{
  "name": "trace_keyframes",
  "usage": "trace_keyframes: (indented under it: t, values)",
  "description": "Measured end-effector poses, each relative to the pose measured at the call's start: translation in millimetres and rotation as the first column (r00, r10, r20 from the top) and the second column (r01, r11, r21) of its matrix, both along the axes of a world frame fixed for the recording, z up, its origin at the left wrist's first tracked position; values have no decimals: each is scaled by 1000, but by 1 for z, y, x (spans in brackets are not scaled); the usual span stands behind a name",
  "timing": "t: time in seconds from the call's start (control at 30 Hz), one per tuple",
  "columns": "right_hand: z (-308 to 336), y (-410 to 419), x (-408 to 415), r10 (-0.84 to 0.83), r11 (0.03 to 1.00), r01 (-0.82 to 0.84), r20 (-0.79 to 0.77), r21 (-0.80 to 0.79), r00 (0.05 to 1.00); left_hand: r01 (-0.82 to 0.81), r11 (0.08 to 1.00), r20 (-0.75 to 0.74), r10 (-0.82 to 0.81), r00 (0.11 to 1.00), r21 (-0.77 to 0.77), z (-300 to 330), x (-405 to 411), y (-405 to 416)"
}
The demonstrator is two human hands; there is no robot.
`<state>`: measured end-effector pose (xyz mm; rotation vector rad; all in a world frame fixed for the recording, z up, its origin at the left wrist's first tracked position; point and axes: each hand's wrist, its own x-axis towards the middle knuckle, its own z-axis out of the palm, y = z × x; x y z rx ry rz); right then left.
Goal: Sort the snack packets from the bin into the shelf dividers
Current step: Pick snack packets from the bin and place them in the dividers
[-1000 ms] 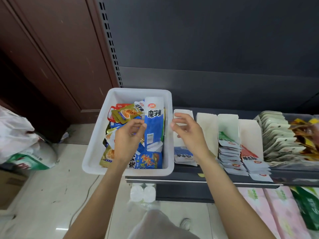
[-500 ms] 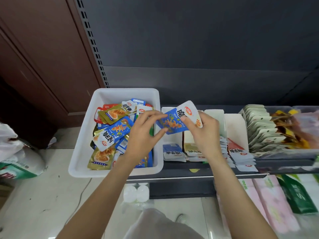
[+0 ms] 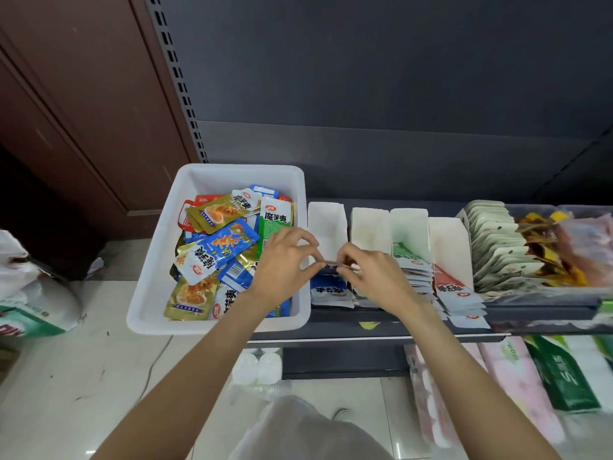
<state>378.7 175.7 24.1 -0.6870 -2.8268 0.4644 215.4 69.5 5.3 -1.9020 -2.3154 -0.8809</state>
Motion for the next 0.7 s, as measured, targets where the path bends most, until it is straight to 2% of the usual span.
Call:
trace_keyframes:
  t: [0.1, 0.17, 0.23, 0.3, 0.37, 0.43, 0.5, 0.53, 0.63, 0.7]
  values:
    - [-5, -4, 7, 34, 996, -39, 64, 76, 997, 25, 998, -41, -28, 999, -64, -8, 5, -6]
    - [-5, -6, 9, 79, 994, -90, 152, 64, 985, 53, 987, -18, -57, 998, -151, -10, 6, -11]
    - [-2, -5, 8, 119, 991, -129, 192, 40, 974, 79, 970, 47, -70, 996, -229, -5, 1, -19]
    - [8, -6, 4, 155, 982, -170, 173, 77, 973, 75, 980, 174, -43, 984, -182, 4, -10, -35]
    - [20, -13, -7, 178, 975, -188, 87, 115, 980, -74, 995, 323, 94, 942, -74, 13, -25, -55]
    - [29, -23, -29, 220, 972, -220, 9, 86, 975, -323, 946, 392, 301, 869, -10, 12, -46, -77]
    - [28, -33, -59, 269, 963, -269, -1, 19, 963, -522, 852, 364, 496, 788, -30, 1, -69, -96]
    - [25, -38, -77, 290, 957, -290, 4, -11, 957, -571, 817, 329, 561, 760, -75, -6, -79, -102]
    - [5, -50, -134, 349, 937, -347, 68, -40, 935, -558, 779, 222, 620, 752, -284, -21, -98, -110]
    - [-10, -55, -169, 388, 920, -393, 167, -2, 907, -488, 785, 136, 570, 810, -383, -26, -104, -110]
